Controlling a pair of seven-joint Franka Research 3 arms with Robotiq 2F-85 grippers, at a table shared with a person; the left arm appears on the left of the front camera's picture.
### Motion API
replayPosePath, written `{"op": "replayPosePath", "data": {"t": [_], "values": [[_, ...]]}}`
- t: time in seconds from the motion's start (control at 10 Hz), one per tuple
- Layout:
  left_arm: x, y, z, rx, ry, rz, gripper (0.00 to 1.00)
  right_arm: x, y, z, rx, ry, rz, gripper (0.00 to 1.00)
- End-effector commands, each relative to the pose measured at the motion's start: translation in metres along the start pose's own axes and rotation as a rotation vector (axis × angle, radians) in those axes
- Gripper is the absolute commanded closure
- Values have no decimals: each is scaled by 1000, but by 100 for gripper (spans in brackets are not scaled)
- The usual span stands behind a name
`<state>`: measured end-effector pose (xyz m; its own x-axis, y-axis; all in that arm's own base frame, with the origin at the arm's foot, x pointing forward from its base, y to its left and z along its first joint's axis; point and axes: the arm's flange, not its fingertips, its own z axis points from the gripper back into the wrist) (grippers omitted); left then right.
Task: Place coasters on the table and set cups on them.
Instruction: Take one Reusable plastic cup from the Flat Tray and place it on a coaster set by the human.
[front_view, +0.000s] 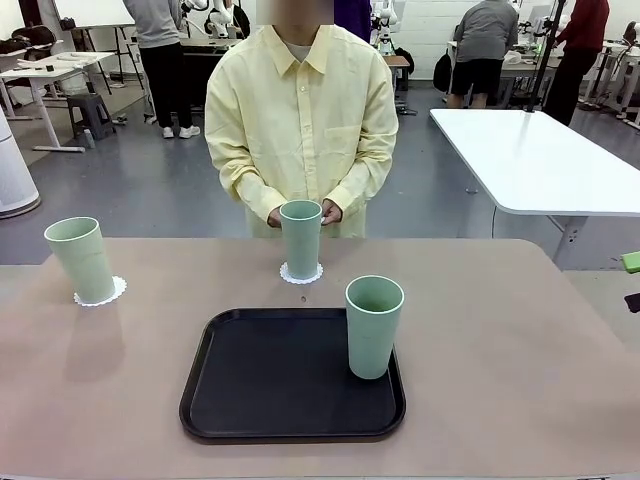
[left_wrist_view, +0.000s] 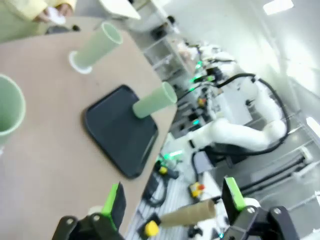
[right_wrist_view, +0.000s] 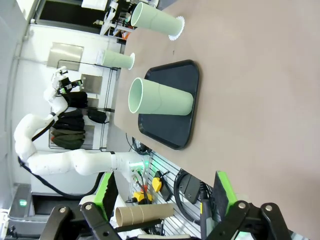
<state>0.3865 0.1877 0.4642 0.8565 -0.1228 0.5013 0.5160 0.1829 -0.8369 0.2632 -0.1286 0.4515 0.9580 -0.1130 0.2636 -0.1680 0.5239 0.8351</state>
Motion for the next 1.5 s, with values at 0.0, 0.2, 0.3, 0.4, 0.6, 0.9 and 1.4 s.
{"op": "replayPosePath", "data": {"t": [0.0,0.2,0.3,0.4,0.6,0.9,1.4], "values": [[2,19,26,-108,-2,54,0,0,0,0,15,0,16,0],[-15,37,41,-129,22,121,0,0,0,0,15,0,16,0],[-21,42,45,-113,4,130,0,0,0,0,15,0,16,0],[-25,45,46,-84,-8,143,0,0,0,0,15,0,16,0],[-25,43,43,-57,-19,133,0,0,0,0,15,0,16,0],[-27,50,41,-108,-23,146,0,0,0,0,15,0,16,0],[-27,50,41,-108,-23,146,0,0,0,0,15,0,16,0]]}}
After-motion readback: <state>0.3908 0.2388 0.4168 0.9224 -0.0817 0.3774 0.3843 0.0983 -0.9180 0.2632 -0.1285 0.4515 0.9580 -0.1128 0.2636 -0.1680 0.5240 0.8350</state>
